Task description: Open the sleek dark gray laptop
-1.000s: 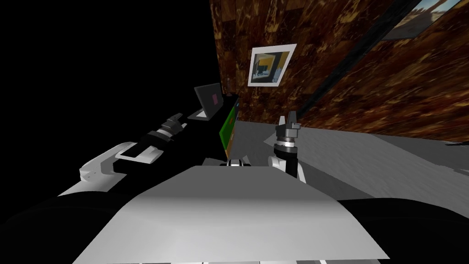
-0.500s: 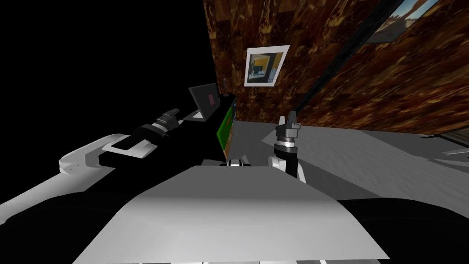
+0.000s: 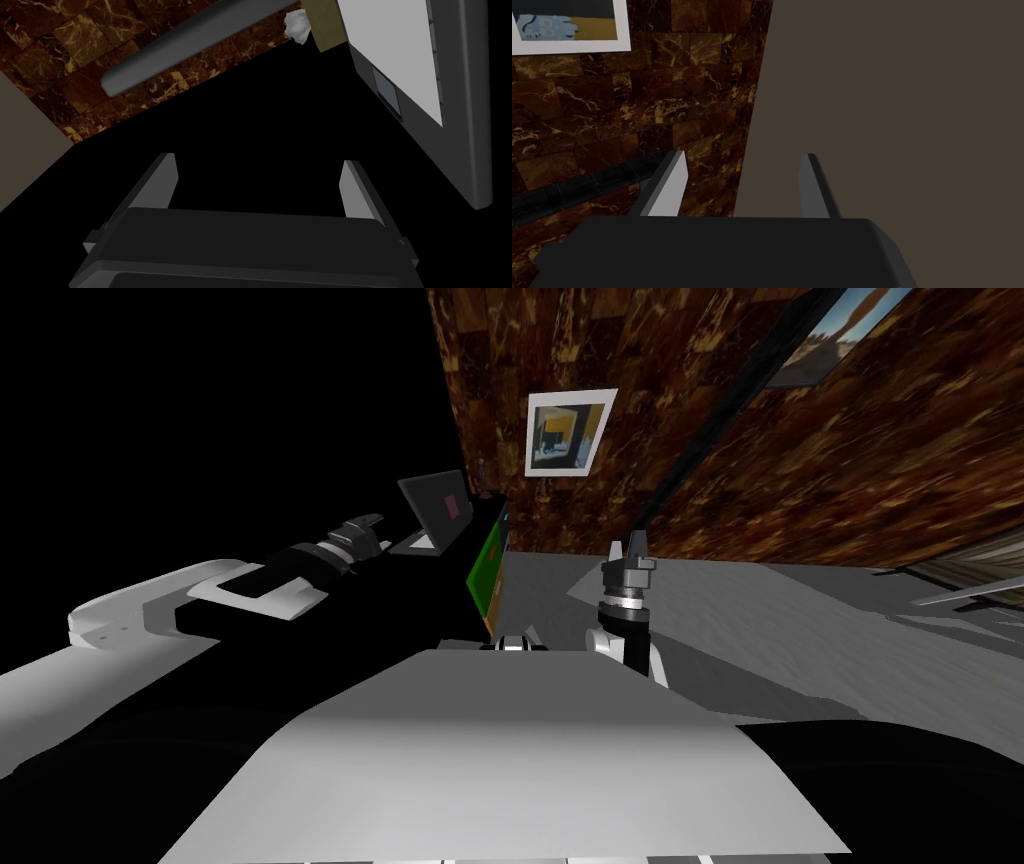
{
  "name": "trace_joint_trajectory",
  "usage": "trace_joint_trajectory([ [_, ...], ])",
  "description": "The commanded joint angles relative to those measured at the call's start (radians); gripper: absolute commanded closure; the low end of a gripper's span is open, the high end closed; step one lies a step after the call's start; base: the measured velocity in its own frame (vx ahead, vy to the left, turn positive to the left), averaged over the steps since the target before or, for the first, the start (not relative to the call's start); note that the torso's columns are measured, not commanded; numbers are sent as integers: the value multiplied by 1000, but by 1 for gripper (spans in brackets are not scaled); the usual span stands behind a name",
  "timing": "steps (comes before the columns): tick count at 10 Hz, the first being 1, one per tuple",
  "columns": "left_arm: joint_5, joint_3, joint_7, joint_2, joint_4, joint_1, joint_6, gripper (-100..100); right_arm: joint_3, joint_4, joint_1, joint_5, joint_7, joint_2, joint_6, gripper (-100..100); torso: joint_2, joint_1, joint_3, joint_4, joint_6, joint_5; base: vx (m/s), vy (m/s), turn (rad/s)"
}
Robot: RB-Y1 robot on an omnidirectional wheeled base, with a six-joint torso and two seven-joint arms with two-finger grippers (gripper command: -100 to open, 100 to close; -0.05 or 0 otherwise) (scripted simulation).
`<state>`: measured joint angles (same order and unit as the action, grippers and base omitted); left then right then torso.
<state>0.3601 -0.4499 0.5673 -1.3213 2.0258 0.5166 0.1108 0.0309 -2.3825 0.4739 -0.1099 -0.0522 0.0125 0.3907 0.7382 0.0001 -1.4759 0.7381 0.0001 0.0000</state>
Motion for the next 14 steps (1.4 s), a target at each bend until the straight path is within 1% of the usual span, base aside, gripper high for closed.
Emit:
trace_joint_trajectory([
  [1,19,-22,34,-73,-28,-9,29,-100,0,0,0,0,0,0,0,0,0,0,0,0,0,0,4,-11,-99],
  [2,30,-38,52,-105,-42,-10,46,-100,0,0,0,0,0,0,0,0,0,0,0,0,0,0,7,-14,-168],
  [3,30,-38,52,-121,-42,-10,46,-100,0,0,0,0,0,0,0,0,0,0,0,0,0,0,6,-10,-44],
  [4,41,-54,70,-157,-54,-11,61,-100,0,0,0,0,0,0,0,0,0,0,0,0,-1,0,5,-12,-55],
  [5,50,-68,87,-185,-66,-12,76,-100,0,0,0,0,0,0,0,0,0,0,0,0,0,0,7,-15,-125],
  [6,50,-68,87,-196,-66,-12,76,-100,0,0,0,0,0,0,0,0,0,0,0,0,0,0,6,-10,-55],
  [9,74,-102,127,-284,-92,-14,110,-100,0,0,0,0,0,0,0,0,0,0,0,0,0,0,5,-12,-87],
  [12,91,-126,155,-347,-108,-15,134,-100,0,0,0,0,0,0,0,0,0,0,0,0,0,0,6,-10,-62],
  [13,87,-123,147,-329,-101,-12,131,-100,0,0,0,0,0,0,0,0,-1,-1,-1,0,1,0,3,-3,-13],
  [14,87,-125,148,-331,-101,-11,132,-100,0,0,0,0,0,0,0,0,0,0,0,0,0,0,0,0,0],
])
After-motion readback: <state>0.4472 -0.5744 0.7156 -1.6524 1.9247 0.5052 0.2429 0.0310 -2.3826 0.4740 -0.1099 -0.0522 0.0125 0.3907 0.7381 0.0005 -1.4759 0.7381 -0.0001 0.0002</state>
